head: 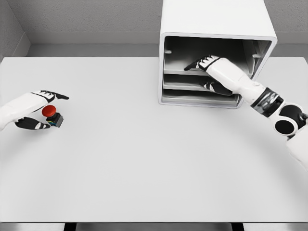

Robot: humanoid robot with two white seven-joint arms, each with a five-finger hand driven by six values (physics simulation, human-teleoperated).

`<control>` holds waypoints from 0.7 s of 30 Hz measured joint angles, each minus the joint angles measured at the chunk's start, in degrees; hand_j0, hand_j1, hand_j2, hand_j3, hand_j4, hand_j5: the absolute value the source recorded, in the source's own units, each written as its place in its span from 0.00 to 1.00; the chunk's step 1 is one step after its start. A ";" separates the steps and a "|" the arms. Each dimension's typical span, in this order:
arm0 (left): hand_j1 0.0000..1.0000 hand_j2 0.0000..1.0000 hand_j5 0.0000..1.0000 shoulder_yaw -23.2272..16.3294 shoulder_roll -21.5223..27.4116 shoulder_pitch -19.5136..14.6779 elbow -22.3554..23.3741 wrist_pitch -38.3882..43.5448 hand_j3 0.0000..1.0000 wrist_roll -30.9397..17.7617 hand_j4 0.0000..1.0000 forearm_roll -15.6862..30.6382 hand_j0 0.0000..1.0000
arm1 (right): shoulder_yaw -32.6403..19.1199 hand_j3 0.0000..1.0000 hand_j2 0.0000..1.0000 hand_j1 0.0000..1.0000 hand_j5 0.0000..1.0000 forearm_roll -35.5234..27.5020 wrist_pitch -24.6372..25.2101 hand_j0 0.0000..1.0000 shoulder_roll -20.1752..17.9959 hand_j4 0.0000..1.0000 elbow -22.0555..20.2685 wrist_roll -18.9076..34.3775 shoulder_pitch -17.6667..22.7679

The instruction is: Slide open multi-storey tabletop storage cabinets and put open load switch and slide close multi-storey tabletop storage cabinets

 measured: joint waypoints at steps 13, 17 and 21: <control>0.75 0.75 0.75 -0.85 0.46 0.09 0.82 0.00 0.75 0.00 0.75 -0.02 0.75 | 0.05 0.74 0.74 0.74 0.74 -0.30 0.00 0.74 -1.04 0.74 -1.17 -0.16 1.41; 0.64 0.64 0.64 -0.79 0.60 0.18 0.96 0.00 0.64 0.00 0.64 -0.02 0.64 | -0.03 0.74 0.74 0.74 0.74 -0.38 0.00 0.74 -1.56 0.74 -2.71 -0.19 2.46; 0.56 0.56 0.56 -0.73 0.88 0.18 0.95 0.00 0.56 0.00 0.56 -0.23 0.56 | -0.29 0.74 0.74 0.74 0.74 -0.58 0.01 0.74 -2.93 0.74 -4.99 -0.26 3.96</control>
